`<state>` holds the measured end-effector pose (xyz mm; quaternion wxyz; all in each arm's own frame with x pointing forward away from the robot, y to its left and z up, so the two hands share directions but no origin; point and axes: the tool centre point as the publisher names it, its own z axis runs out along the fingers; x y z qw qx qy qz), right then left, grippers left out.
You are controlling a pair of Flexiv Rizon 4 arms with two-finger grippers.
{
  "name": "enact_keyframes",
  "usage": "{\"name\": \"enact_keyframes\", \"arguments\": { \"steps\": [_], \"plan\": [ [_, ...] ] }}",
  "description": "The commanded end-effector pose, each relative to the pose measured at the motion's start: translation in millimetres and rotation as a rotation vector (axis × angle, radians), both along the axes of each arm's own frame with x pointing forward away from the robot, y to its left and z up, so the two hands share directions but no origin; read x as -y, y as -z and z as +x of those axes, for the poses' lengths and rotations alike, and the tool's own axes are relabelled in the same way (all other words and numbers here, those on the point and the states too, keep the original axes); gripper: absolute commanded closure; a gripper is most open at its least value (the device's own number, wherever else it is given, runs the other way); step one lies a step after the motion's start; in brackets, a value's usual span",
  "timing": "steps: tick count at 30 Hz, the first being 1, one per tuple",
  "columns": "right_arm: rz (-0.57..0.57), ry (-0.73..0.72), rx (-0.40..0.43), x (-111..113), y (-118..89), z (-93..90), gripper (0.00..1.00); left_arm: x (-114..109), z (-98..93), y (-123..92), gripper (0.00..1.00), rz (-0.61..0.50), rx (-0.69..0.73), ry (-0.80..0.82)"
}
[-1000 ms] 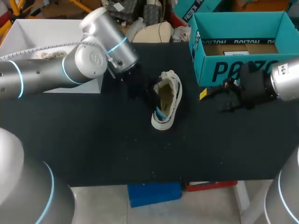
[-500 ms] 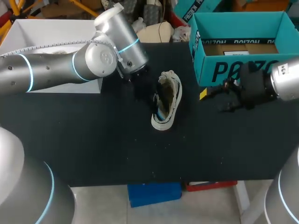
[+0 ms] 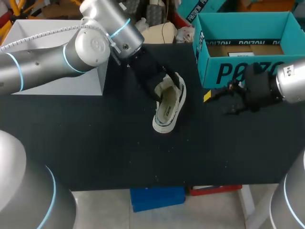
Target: Take the shoe out of the shoebox, open the shoe tongue, remove and reinsert the insole, then place the shoe into the shoebox
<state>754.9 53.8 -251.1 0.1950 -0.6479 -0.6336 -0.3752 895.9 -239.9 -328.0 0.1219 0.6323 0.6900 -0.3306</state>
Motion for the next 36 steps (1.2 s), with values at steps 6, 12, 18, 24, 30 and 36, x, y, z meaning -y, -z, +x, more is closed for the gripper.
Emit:
{"name": "enact_keyframes", "arguments": {
  "steps": [6, 12, 18, 24, 30, 36],
  "plan": [
    [-0.002, 0.0, -0.002, -0.6, -0.3, 0.5, 0.0, -19.3, -22.4, -3.2, 1.0, 0.285, 0.261, 0.015],
    [-0.002, 0.0, -0.002, -0.6, -0.3, 0.5, 0.0, -28.6, -26.2, 8.6, 1.0, 0.372, 0.294, 0.048],
    [-0.002, 0.0, -0.002, -0.6, -0.3, 0.5, 0.0, -29.7, -30.2, 23.5, 1.0, 0.381, 0.291, 0.043],
    [-0.002, 0.0, -0.002, -0.6, -0.3, 0.5, 0.0, -24.2, -33.1, 37.5, 1.0, 0.367, 0.282, 0.062],
    [-0.002, 0.0, -0.002, -0.6, -0.3, 0.5, 0.0, -27.0, -36.1, 58.9, 1.0, 0.402, 0.26, 0.092],
    [-0.002, 0.0, -0.002, -0.6, -0.3, 0.5, 0.0, -35.8, -43.2, 81.3, 1.0, 0.447, 0.227, 0.12]
  ]
}}
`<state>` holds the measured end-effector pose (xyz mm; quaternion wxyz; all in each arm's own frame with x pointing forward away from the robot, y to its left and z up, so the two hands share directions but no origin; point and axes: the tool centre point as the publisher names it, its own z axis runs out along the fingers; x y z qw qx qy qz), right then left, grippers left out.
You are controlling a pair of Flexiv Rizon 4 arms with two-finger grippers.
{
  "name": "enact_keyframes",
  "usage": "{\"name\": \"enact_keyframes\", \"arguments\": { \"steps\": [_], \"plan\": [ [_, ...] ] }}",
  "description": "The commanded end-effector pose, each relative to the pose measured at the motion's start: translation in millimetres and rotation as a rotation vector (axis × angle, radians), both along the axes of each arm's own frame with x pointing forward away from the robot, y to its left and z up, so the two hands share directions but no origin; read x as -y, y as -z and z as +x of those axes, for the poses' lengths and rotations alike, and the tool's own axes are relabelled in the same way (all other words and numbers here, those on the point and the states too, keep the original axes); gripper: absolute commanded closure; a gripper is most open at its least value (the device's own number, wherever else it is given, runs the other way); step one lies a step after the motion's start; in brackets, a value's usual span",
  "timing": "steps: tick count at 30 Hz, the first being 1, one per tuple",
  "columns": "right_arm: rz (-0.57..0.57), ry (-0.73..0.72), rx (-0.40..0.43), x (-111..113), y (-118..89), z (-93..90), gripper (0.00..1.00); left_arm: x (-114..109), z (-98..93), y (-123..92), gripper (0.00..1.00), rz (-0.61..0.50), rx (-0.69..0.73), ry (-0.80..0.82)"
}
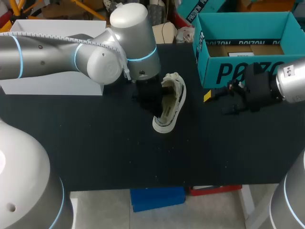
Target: Take the shoe out of the shoebox, open the shoe tongue, remove and reinsert the insole, then place the shoe into the shoebox
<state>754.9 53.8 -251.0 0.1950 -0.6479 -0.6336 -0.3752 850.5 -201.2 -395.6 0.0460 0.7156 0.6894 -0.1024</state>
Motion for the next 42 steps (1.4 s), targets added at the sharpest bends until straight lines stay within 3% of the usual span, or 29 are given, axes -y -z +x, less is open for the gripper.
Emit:
{"name": "enact_keyframes", "arguments": {
  "steps": [1, 15, 18, 22, 25, 31, 36, 42],
  "plan": [
    [-0.002, 0.0, -0.002, -0.6, -0.2, 0.5, 0.0, 3.0, 1.5, 15.3, 1.0, 0.014, -0.022, 0.004],
    [-0.002, 0.0, -0.002, -0.6, -0.2, 0.5, 0.0, 16.8, 2.7, 29.8, 1.0, -0.006, -0.045, 0.029],
    [-0.002, 0.0, -0.002, -0.6, -0.2, 0.5, 0.0, 18.1, 3.7, 17.1, 1.0, -0.021, -0.023, 0.037],
    [-0.002, 0.0, -0.002, -0.6, -0.2, 0.5, 0.0, 25.9, 1.9, -27.5, 1.0, -0.146, -0.018, -0.007],
    [-0.002, 0.0, -0.002, -0.6, -0.2, 0.5, 0.0, 27.8, 15.0, -67.0, 1.0, -0.273, -0.012, -0.131],
    [-0.002, 0.0, -0.002, -0.6, -0.2, 0.5, 0.0, 29.3, 44.7, -113.8, 1.0, -0.519, -0.016, -0.326],
    [-0.002, 0.0, -0.002, -0.6, -0.2, 0.5, 0.0, 28.6, 66.7, -126.0, 1.0, -0.618, 0.032, -0.501],
    [-0.002, 0.0, -0.002, -0.6, -0.2, 0.5, 0.0, 23.8, 93.2, -114.4, 1.0, -0.617, 0.068, -0.665]
  ]
}}
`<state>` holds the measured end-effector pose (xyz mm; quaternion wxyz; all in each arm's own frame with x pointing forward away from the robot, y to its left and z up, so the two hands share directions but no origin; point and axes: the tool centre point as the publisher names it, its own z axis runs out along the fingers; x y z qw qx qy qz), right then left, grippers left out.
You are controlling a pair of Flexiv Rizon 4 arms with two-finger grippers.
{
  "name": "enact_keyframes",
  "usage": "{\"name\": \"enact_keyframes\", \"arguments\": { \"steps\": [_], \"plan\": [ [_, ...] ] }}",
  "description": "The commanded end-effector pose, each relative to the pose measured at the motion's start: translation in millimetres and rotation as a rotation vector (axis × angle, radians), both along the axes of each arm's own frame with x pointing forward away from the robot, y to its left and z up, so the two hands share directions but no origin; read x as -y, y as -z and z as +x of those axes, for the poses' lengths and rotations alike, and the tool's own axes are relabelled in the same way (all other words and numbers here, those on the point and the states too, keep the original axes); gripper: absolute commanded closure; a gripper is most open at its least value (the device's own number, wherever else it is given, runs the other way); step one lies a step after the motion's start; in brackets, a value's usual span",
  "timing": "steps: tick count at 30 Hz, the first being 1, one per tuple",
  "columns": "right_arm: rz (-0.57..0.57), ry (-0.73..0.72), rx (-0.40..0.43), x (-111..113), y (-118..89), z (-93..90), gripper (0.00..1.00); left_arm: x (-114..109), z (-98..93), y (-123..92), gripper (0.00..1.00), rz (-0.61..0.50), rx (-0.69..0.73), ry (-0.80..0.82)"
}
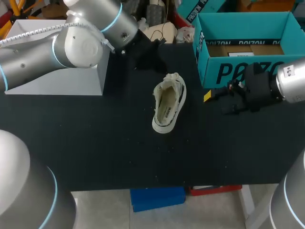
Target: Take the shoe out of the shoebox, open the shoe tongue, remove and reinsert the insole, then place the shoe into the shoebox
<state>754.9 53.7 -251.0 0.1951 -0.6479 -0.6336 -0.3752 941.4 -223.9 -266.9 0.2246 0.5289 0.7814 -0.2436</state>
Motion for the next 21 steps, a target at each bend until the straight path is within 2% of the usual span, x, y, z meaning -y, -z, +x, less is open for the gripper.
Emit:
{"name": "enact_keyframes", "arguments": {
  "steps": [1, 9, 17, 21],
  "plan": [
    [-0.002, 0.0, -0.002, -0.7, -0.2, 0.5, 0.0, 1.8, 4.9, 15.8, 1.0, -0.144, 0.055, -0.263],
    [-0.002, 0.0, -0.002, -0.7, -0.2, 0.5, 0.0, 11.1, 26.0, 25.2, 1.0, -0.137, 0.077, -0.303],
    [-0.002, 0.0, -0.002, -0.7, -0.2, 0.5, 0.0, 7.1, 30.1, 44.7, 1.0, -0.068, 0.047, -0.306],
    [-0.002, 0.0, -0.002, -0.7, -0.2, 0.5, 0.0, 3.8, 25.0, 53.9, 1.0, -0.046, 0.022, -0.299]
  ]
}}
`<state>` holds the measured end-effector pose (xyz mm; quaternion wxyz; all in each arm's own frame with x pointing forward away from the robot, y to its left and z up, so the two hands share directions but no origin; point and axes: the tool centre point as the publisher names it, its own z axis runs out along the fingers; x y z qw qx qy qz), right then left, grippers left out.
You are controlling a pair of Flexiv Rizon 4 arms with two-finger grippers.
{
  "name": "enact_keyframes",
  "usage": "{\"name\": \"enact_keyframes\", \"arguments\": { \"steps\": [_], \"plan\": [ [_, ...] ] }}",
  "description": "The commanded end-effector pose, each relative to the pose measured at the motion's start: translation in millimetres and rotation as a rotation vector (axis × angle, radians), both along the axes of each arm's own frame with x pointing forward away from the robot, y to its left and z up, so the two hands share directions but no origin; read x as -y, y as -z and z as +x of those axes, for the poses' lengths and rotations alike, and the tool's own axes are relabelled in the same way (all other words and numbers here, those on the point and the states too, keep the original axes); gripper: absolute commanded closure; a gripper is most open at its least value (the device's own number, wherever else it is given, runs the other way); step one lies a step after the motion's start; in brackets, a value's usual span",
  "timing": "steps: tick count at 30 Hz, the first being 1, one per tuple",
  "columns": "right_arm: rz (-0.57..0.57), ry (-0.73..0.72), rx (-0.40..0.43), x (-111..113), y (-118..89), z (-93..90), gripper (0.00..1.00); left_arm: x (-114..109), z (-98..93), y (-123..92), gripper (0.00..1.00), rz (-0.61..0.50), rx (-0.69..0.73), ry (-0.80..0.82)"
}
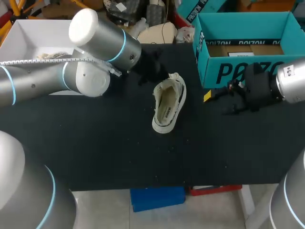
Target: Take the shoe out of the shoebox, open the shoe tongue, remove and reinsert the insole, then place the shoe into the shoebox
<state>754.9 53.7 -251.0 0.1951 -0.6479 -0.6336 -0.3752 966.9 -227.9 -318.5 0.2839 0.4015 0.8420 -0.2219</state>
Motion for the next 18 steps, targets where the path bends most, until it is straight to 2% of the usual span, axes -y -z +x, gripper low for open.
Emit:
{"name": "enact_keyframes", "arguments": {
  "steps": [1, 7, 18],
  "plan": [
    [-0.002, 0.0, -0.002, -0.6, -0.2, 0.5, 0.0, 0.0, -2.8, 3.9, 1.0, 0.008, -0.011, 0.008],
    [-0.002, 0.0, -0.002, -0.6, -0.2, 0.5, 0.0, 3.9, -22.0, 10.6, 1.0, 0.015, -0.038, 0.056],
    [-0.002, 0.0, -0.002, -0.6, -0.2, 0.5, 0.0, -1.0, -42.9, 40.7, 1.0, 0.045, -0.096, 0.078]
  ]
}}
